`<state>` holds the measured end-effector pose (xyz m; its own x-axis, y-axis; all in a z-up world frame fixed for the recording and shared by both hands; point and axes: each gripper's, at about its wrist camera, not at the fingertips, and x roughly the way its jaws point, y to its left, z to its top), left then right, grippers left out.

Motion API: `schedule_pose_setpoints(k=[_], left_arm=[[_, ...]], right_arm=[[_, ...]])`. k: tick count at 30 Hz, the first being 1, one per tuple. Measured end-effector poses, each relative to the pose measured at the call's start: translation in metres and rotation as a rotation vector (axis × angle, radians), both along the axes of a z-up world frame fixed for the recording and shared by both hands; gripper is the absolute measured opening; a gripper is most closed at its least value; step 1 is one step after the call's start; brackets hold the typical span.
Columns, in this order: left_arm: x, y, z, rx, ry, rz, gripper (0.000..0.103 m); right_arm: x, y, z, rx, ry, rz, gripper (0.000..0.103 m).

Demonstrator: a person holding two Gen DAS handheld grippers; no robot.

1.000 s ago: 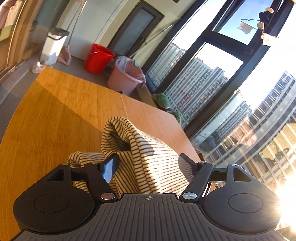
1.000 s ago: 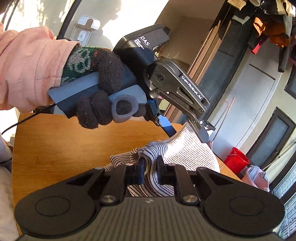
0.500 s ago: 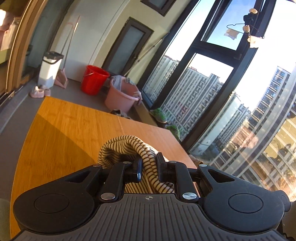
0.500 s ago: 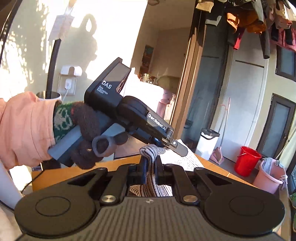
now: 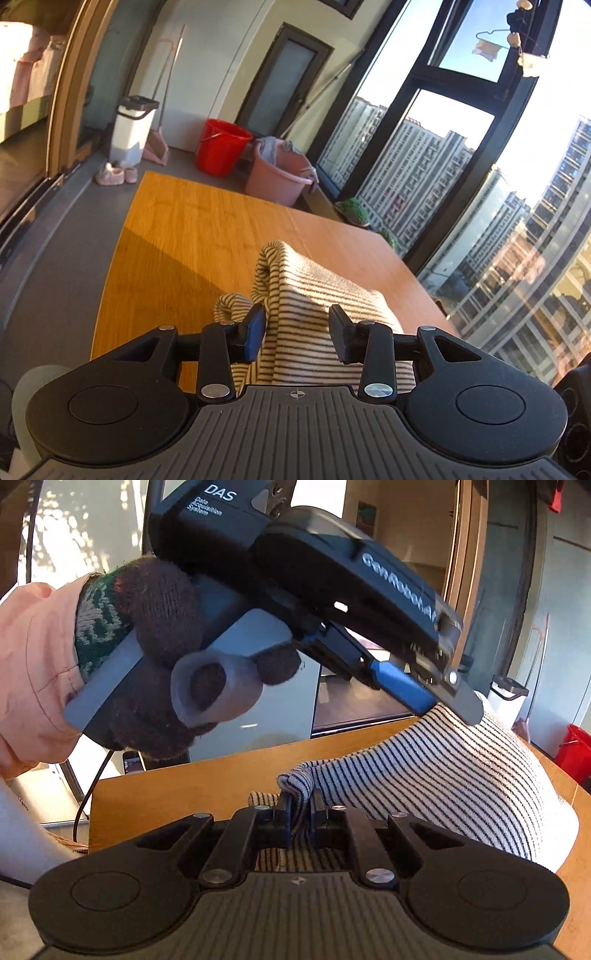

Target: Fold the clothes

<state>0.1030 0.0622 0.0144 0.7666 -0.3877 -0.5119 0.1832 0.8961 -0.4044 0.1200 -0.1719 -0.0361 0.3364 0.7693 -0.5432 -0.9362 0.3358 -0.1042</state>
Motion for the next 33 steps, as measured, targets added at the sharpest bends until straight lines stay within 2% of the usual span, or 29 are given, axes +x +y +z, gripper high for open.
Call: schedule_pose_setpoints(k=[1, 4, 6, 9, 12, 15, 17, 19, 21, 22, 24, 25, 30, 33], left_arm=[[0.002, -0.003, -0.006, 0.031, 0.016, 0.007, 0.043], [0.0, 0.003, -0.023, 0.094, 0.044, 0.043, 0.043], [-0.002, 0.007, -0.028, 0.088, 0.05, 0.046, 0.044], [-0.005, 0.007, -0.027, 0.096, 0.046, 0.043, 0.044], [-0.007, 0.01, -0.029, 0.082, 0.054, 0.044, 0.047], [-0.008, 0.014, -0.032, 0.057, 0.067, 0.053, 0.052], [-0.01, 0.018, -0.035, 0.04, 0.076, 0.057, 0.055], [-0.011, 0.022, -0.038, 0.015, 0.087, 0.061, 0.057], [-0.01, 0.025, -0.04, -0.018, 0.1, 0.061, 0.058], [-0.008, 0.026, -0.042, -0.034, 0.106, 0.061, 0.058], [-0.008, 0.027, -0.043, -0.057, 0.114, 0.063, 0.058], [-0.007, 0.026, -0.044, -0.068, 0.118, 0.062, 0.058], [-0.002, 0.001, -0.047, -0.103, 0.112, -0.001, 0.057], [0.005, -0.015, -0.049, -0.104, 0.108, -0.035, 0.058]], right_arm=[[-0.002, -0.004, 0.001, 0.007, -0.001, 0.01, 0.013], [-0.007, -0.026, 0.011, 0.051, 0.013, 0.043, 0.03], [-0.008, -0.048, 0.022, 0.103, 0.022, 0.039, 0.059], [0.009, -0.078, 0.038, 0.202, 0.081, -0.07, 0.076], [0.048, -0.091, 0.042, 0.284, 0.24, -0.258, 0.077], [0.083, -0.103, 0.013, 0.333, 0.465, -0.424, 0.077], [0.102, -0.105, -0.009, 0.38, 0.619, -0.473, 0.085], [0.118, -0.106, -0.028, 0.424, 0.757, -0.502, 0.086], [0.127, -0.103, -0.044, 0.457, 0.852, -0.48, 0.084], [0.129, -0.103, -0.047, 0.465, 0.864, -0.472, 0.081], [0.129, -0.106, -0.046, 0.475, 0.857, -0.453, 0.068], [0.125, -0.11, -0.043, 0.477, 0.844, -0.442, 0.065], [0.124, -0.139, -0.013, 0.48, 0.702, -0.464, 0.063], [0.127, -0.152, -0.004, 0.439, 0.636, -0.501, 0.064]])
